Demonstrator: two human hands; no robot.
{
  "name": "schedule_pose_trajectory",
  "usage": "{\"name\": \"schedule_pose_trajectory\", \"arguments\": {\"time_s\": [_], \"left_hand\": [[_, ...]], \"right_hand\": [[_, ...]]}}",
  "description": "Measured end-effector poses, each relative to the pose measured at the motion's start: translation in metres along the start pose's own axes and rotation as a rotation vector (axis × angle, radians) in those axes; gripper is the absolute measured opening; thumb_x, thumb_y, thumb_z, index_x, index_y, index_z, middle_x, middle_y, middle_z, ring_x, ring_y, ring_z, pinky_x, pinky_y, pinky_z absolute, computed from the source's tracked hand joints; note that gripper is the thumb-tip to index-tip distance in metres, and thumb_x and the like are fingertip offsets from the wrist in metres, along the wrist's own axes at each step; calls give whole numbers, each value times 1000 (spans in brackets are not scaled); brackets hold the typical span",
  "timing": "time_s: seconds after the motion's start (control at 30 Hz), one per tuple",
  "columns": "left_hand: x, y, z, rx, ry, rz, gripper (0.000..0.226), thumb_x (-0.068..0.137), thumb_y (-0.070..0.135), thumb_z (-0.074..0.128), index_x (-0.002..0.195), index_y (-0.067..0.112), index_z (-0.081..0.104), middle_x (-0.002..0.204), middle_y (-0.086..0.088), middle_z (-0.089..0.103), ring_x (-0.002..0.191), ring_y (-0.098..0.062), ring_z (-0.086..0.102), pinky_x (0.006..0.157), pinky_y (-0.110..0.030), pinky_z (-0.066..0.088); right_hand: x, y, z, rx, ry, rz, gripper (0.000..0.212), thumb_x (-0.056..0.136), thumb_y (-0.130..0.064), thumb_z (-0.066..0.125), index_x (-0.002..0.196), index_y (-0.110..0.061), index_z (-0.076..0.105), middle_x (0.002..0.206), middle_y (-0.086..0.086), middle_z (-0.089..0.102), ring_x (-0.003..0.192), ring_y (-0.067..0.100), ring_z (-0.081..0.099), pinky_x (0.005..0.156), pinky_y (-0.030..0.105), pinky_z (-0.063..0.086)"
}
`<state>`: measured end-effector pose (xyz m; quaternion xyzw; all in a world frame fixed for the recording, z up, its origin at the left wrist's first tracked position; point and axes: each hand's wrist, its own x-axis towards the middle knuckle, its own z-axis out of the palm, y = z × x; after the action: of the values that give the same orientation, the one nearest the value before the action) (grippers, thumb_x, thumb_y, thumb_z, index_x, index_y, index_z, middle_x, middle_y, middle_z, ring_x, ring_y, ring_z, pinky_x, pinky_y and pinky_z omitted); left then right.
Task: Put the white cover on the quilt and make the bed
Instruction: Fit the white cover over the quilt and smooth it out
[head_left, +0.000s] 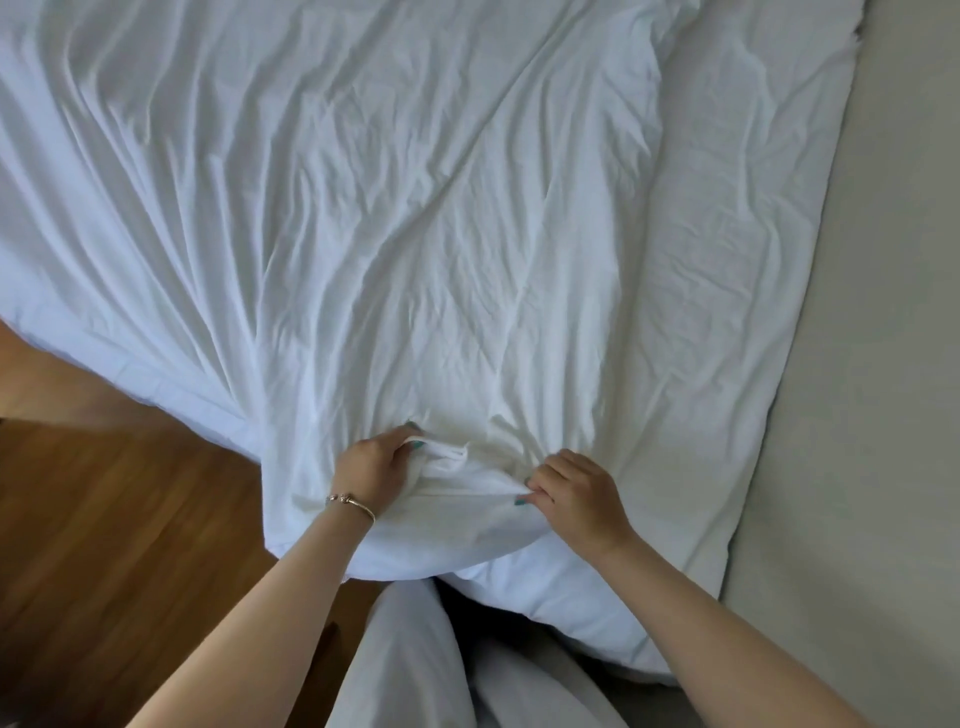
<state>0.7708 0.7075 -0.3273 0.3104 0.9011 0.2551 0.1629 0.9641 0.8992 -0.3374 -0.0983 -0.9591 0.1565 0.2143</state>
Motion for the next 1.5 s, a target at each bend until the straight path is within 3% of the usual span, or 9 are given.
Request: {"name": "schedule_pose_trajectory", "arguments": {"time_s": [0.13,0.3,0.53,0.67,0.77,0.97,1.13,1.37,1.5], "left_hand": [[-1,13,4,-197,-112,40,28,91,25,50,105,29,73,104,10,73,96,-12,66,79,-15,45],[16,5,-5,-183,3,-135,24,97,14,51,105,3,71,102,-19,72,98,-37,65,80,-33,45],[58,18,-35,-320,192,-558,46,103,29,37,83,-6,58,85,-26,59,85,-39,55,68,-35,33],[66,30,-40,-327,47,-478,40,101,38,39,78,7,53,80,-11,56,83,-30,49,67,-33,35],[51,30,-30,-49,-151,-241,36,96,34,50,121,7,53,122,-14,55,121,-32,46,102,-37,32],[10,15,-2,390,-230,-162,83,92,64,33,155,23,-2,163,-1,-3,148,-21,-14,116,-46,-15],[3,10,0,319,-317,-261,82,91,71,27,155,28,-1,163,2,-5,149,-18,-12,118,-47,-9],[1,-13,-13,-181,-260,-273,52,103,39,35,152,30,21,162,7,11,148,-13,12,120,-31,11],[-5,-2,-12,24,-342,-223,63,98,54,36,154,32,14,161,13,3,149,-11,0,120,-37,2]], "right_hand": [[-20,-1,-21,-58,153,60,37,87,-32,67,57,-13,57,60,-3,50,62,15,44,59,28,42],[6,-6,-39,-77,201,-43,44,95,-33,63,56,-15,55,58,-2,47,58,19,45,56,31,37],[-20,-1,-23,-79,-208,-109,29,78,-45,68,77,-18,59,78,-3,53,70,18,51,67,28,37],[7,-37,6,-1,-621,-183,90,54,-62,79,130,-23,50,126,-1,54,113,24,52,93,35,48],[11,-44,24,-123,-882,-40,125,43,-70,80,147,-22,32,148,7,37,133,34,27,114,48,28],[57,-56,36,-377,-964,145,115,63,-72,72,150,-18,18,158,8,9,148,32,-3,117,57,5],[62,-56,33,-354,-908,25,108,61,-63,80,143,-16,27,147,5,32,139,27,25,115,47,17],[79,-57,25,-62,-1044,186,98,62,-58,80,140,-23,34,146,0,39,135,22,38,112,39,27],[60,-67,29,-213,-963,127,90,69,-46,81,139,-16,34,141,6,44,129,25,44,107,40,30]]}}
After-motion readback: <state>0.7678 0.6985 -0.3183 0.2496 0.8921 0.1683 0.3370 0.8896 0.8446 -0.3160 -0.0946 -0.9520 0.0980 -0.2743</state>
